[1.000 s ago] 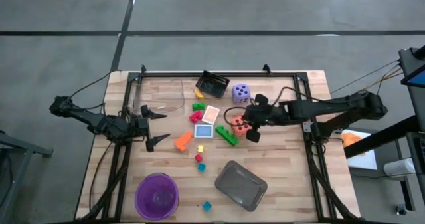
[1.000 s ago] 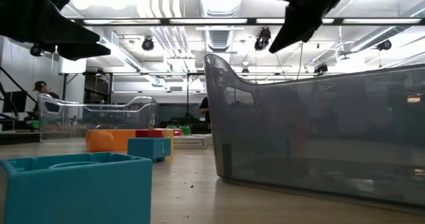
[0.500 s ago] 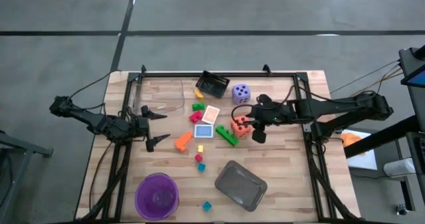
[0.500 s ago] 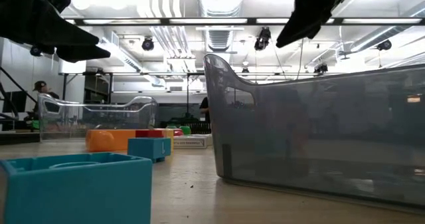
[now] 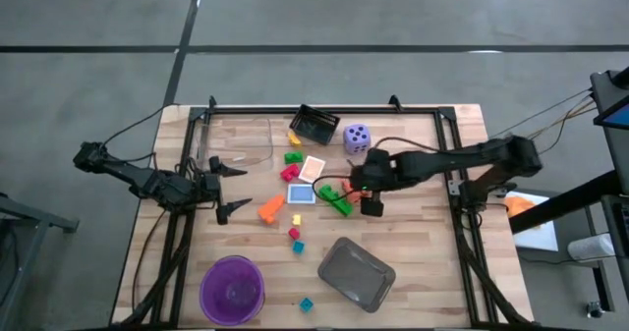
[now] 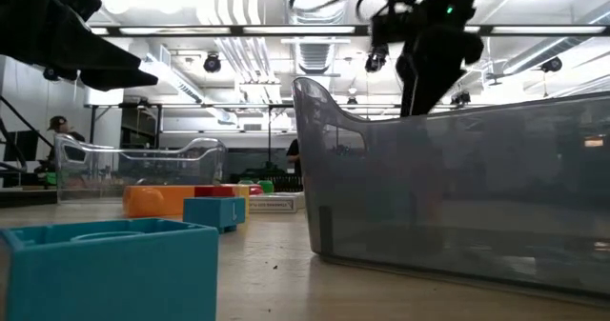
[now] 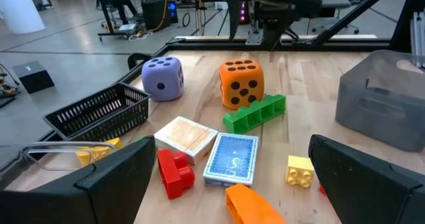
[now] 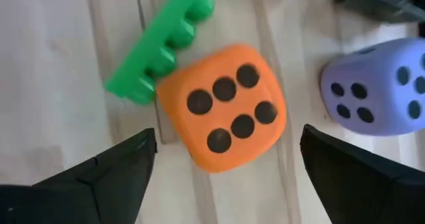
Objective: Pick & Place Toys
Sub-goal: Put the orange die into the gray bin
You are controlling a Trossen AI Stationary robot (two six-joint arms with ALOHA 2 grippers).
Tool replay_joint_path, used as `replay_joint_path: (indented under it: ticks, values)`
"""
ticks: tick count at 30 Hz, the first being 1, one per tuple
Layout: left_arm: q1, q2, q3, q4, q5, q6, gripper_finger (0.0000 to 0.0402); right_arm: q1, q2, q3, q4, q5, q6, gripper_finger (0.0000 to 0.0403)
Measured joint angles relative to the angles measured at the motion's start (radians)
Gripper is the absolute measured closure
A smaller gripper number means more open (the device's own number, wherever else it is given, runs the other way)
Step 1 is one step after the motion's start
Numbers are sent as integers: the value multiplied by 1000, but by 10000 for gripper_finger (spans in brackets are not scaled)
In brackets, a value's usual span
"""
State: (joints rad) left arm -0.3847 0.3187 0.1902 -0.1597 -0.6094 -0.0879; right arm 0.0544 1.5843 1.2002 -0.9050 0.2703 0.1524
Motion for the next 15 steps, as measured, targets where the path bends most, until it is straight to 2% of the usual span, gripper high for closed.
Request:
replay_joint_path:
  ticks: [6,15]
  values:
    - [0,0,0,-4,0,-3,3,2,121,33,-11,3,-43,50]
    - [0,0,0,-29,0,-15,3,21,283,36,-9,142,-51,50]
